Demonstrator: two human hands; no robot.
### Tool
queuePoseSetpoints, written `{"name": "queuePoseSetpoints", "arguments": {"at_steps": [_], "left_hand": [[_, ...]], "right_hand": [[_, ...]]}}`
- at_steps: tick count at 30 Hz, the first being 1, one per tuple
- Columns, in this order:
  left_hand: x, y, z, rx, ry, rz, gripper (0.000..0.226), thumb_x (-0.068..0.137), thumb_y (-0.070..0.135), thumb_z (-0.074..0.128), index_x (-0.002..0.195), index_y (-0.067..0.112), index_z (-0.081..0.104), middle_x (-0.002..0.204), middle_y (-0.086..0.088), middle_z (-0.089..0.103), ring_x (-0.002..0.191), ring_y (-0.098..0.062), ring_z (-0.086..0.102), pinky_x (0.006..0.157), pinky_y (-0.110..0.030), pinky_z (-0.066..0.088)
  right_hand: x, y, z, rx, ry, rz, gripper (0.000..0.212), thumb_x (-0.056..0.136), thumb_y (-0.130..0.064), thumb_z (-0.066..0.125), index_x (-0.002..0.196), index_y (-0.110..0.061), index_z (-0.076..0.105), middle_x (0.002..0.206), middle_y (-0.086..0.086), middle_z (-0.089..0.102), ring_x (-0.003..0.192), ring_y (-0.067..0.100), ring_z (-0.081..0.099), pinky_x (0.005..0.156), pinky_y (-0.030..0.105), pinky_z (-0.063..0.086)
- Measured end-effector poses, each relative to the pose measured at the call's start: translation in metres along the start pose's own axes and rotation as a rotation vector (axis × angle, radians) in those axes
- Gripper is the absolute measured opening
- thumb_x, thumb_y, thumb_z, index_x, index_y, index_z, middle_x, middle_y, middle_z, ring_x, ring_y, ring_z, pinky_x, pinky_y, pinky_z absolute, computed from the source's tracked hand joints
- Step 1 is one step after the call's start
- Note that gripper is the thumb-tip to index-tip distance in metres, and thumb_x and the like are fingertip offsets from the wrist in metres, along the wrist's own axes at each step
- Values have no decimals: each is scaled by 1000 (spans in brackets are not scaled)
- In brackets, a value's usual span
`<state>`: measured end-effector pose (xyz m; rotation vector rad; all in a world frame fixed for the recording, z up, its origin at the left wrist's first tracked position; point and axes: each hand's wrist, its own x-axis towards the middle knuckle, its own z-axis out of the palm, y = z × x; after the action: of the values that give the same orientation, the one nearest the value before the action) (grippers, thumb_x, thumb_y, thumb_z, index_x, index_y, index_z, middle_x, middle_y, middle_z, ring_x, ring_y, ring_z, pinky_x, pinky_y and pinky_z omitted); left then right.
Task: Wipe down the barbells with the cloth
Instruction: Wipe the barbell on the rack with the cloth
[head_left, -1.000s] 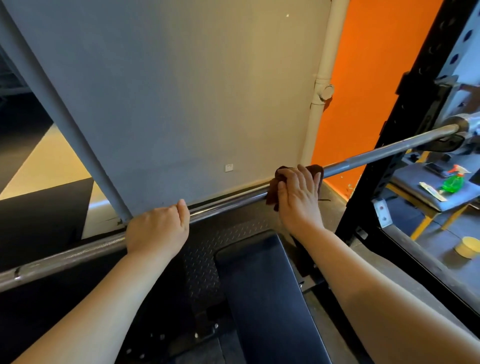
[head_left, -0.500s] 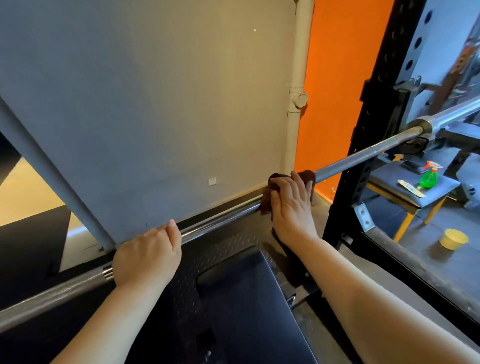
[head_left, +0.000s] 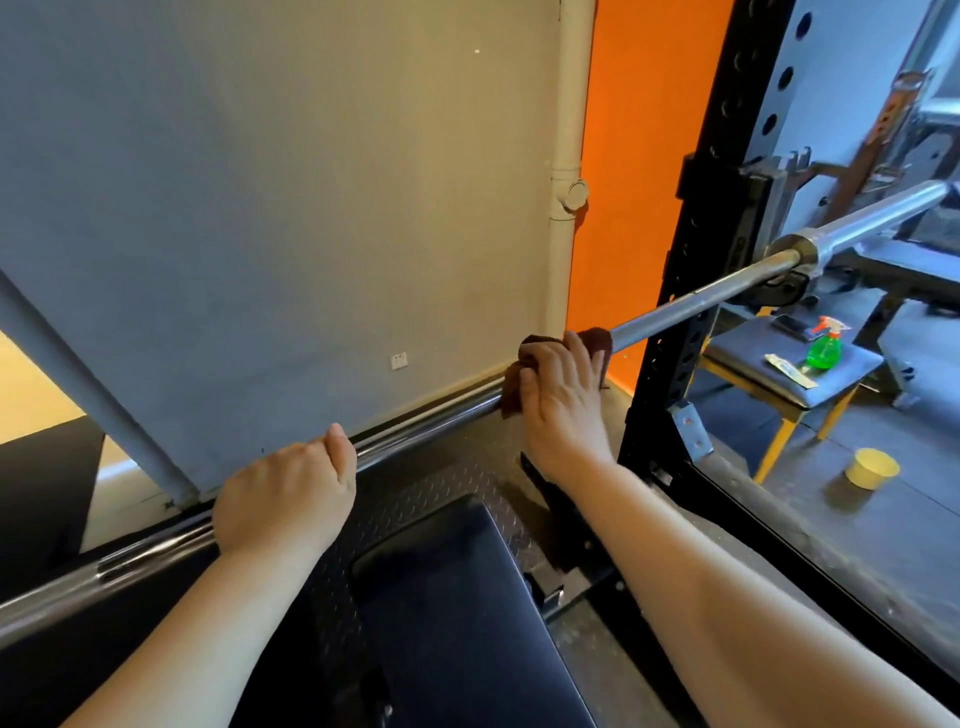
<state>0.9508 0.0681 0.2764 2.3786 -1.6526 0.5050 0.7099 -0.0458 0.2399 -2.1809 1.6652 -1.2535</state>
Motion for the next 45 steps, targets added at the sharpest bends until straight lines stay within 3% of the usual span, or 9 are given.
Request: {"name": "queuePoseSetpoints", "arguments": {"at_steps": [4, 9, 16, 23, 26, 30, 33, 37, 45], "left_hand": [[10, 34, -3, -34, -38, 32, 68, 108, 41, 18, 84, 8, 73, 72, -9, 66, 67, -33, 63, 60, -33, 36], [16, 70, 2, -44, 34, 132, 67, 105, 43, 16, 79, 12, 69, 64, -2, 54, 53, -22, 43, 49, -27, 25], [19, 74, 8, -32, 34, 156, 73, 102, 43, 16, 67, 9, 70, 56, -9, 64, 42, -28, 47, 46, -21, 18], [23, 82, 7, -13, 33, 154, 70, 105, 44, 17, 83, 12, 74, 72, -10, 72, 58, -34, 60, 53, -32, 31], [21, 81, 6, -23, 34, 166, 67, 107, 43, 18, 85, 14, 74, 74, -8, 71, 64, -34, 65, 55, -32, 33], [24, 81, 4, -29, -17, 179, 69, 106, 45, 11, 88, 16, 71, 74, -5, 68, 59, -23, 46, 54, -31, 32], [25, 82, 0, -47, -39, 214, 75, 102, 48, 2, 86, 15, 68, 66, 0, 55, 51, -18, 40, 46, -27, 21], [28, 85, 0, -86, -45, 220, 69, 105, 46, 7, 86, 16, 67, 65, 3, 52, 47, -13, 33, 43, -26, 16], [27, 87, 4, -155, 34, 274, 61, 105, 47, 7, 76, 23, 54, 62, 8, 51, 40, -4, 28, 40, -22, 15]], "right_hand": [[-24, -39, 18, 73, -62, -149, 40, 110, -36, 31, 141, -19, 49, 146, 1, 49, 155, 23, 10, 121, 40, -24], [-7, 5, 0, -38, -120, -369, 42, 110, -43, 32, 145, -26, 48, 147, -5, 51, 152, 19, 23, 125, 35, -12], [15, 21, -9, 32, 29, 35, 38, 110, -34, 31, 137, -19, 54, 143, 1, 53, 154, 23, 15, 126, 45, -10], [9, 30, -23, 9, -178, -268, 41, 109, -40, 32, 145, -28, 49, 148, -5, 52, 152, 19, 24, 127, 41, -5], [25, 57, -34, -15, -110, -135, 40, 109, -38, 33, 142, -26, 51, 149, -1, 52, 153, 20, 23, 128, 48, 1], [20, 29, -19, 68, -47, 64, 38, 110, -31, 32, 139, -20, 53, 148, 0, 50, 156, 20, 10, 125, 44, -14], [4, 7, -10, 101, -129, -86, 39, 109, -34, 31, 139, -20, 53, 144, 1, 53, 155, 23, 15, 125, 45, -14], [18, 34, -30, -21, -221, -215, 49, 105, -47, 27, 143, -26, 50, 145, -3, 54, 149, 19, 30, 128, 49, 5], [42, 62, -24, 69, -25, 124, 34, 108, -35, 37, 133, -19, 54, 145, 0, 48, 154, 15, 10, 127, 51, -5]]}}
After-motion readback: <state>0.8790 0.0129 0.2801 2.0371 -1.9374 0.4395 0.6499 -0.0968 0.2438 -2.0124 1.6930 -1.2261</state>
